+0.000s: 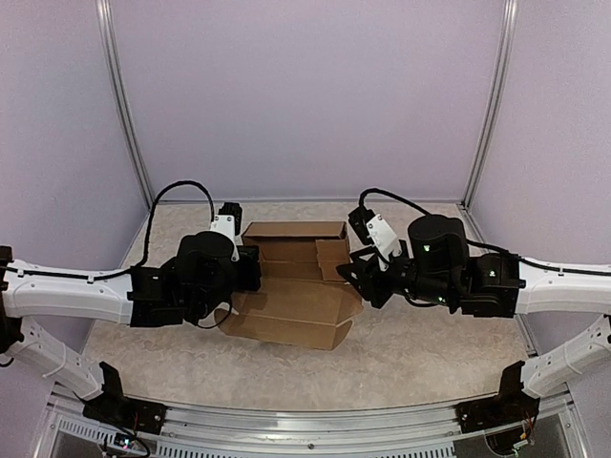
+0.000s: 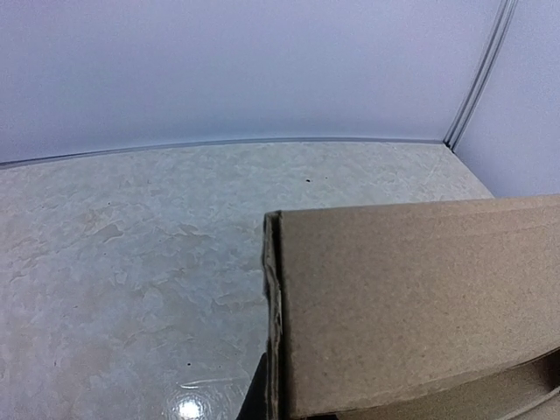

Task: Fold the paper box

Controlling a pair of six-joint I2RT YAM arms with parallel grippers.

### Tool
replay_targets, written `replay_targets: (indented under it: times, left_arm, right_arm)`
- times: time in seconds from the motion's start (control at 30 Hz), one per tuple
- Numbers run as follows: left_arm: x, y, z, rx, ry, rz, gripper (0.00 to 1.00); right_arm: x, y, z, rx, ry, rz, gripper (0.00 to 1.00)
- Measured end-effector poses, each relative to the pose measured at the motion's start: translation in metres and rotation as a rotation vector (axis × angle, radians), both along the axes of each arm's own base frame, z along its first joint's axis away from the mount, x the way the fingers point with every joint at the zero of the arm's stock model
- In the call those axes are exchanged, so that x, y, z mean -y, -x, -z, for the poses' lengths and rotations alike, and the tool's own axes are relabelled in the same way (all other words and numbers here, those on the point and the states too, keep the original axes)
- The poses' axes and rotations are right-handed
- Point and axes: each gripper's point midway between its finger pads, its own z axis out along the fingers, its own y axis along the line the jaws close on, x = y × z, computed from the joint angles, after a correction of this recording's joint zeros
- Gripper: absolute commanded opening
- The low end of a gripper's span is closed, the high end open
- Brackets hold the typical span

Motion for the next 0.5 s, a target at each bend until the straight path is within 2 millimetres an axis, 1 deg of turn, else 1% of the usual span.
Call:
replay_targets:
  times: [0.3, 0.5]
  left_arm:
    - [0.004, 0.003, -0.004, 0.005, -0.022, -0.030, 0.00]
    - [0.008, 0.006, -0.004, 0.003, -0.018, -0.041, 0.00]
  right_arm:
    - [0.001, -0.016, 0.003, 0.017, -0.009, 0.111, 0.38]
    - [0.003, -0.025, -0.008, 0.046, -0.060, 0.184, 0.38]
